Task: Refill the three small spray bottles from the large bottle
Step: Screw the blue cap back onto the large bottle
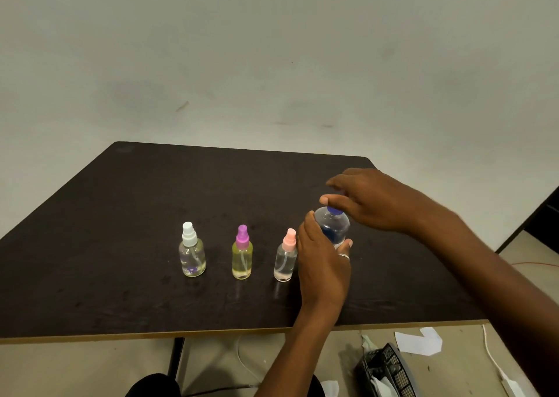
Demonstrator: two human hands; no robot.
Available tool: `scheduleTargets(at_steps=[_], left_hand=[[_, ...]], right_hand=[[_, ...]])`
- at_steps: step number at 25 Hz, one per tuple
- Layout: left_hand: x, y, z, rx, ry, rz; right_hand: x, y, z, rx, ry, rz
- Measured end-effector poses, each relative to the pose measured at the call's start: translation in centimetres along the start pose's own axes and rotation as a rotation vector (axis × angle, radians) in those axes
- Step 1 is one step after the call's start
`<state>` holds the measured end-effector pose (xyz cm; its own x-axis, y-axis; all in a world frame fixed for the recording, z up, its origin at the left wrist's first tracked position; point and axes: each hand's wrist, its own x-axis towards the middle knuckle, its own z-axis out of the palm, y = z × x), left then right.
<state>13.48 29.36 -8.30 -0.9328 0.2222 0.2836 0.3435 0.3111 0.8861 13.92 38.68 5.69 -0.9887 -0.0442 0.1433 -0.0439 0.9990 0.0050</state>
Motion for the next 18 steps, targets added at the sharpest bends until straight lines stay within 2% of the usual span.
scheduleTargets(at_steps=[3,6,12,18], left_hand=[[0.1,-0.1,0.0,0.053,-0.015,-0.016],[0.0,-0.1,0.1,0.074,-0.013,-0.017],[0.2,-0.3,0.2,0.075,-0.001,-0.027],[0.1,-0.2,0.3,-0.007,0.023,-0.007]], right_hand=[[0.4,0.8,-1.6,0.046,-0.135,-0.186],[0.9,1.0,-1.6,0.045,-0.193,-0.265],[1.2,1.0,-0.9,0.056,-0.106,-0.207],[1.4,-0.4,0.8,-0.141,-0.008,-0.043]])
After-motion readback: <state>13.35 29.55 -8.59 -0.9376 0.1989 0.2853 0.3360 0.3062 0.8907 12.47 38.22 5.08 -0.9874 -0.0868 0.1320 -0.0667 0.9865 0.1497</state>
